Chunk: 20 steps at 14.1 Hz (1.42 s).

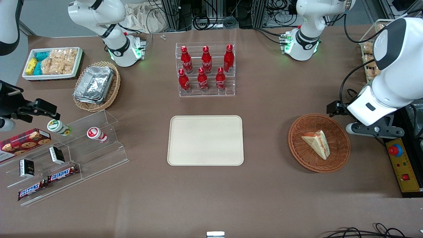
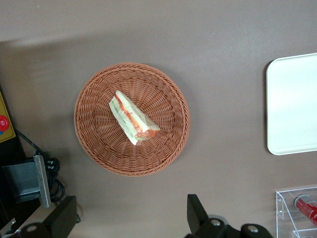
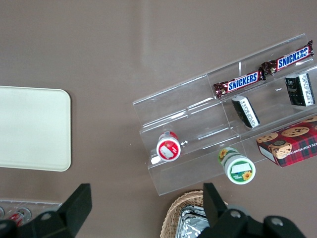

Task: Place sandwich from basket to tray
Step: 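Move the left gripper over the wrapped sandwich in the wicker basket, then lower the left gripper and close it on the wrapped sandwich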

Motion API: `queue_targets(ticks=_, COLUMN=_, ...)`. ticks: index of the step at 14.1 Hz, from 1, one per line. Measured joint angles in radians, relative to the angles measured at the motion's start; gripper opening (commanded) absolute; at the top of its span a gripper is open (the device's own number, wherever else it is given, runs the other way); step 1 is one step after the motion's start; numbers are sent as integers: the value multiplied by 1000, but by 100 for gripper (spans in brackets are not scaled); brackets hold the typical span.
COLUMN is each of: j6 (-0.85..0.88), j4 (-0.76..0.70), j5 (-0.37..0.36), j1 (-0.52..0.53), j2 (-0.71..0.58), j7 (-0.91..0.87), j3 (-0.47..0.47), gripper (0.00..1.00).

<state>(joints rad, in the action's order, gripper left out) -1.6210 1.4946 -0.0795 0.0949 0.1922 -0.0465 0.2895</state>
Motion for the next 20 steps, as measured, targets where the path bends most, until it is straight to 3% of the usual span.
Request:
queue_targets(ticks=10, j6=-10, j4=4, j5=-3, j1=0, j2=26, j7=-56, j3=-6, gripper=100)
queue_targets(ticks=15, j6=-132, j4=106, j5=-2, j1=2, j2=44, j7=-211, j3=-10, gripper=100)
queue_targets(ticks=20, j6=-388, j4=279, j5=-4, j1=23, j2=48, j7=-285, j3=-25, gripper=100)
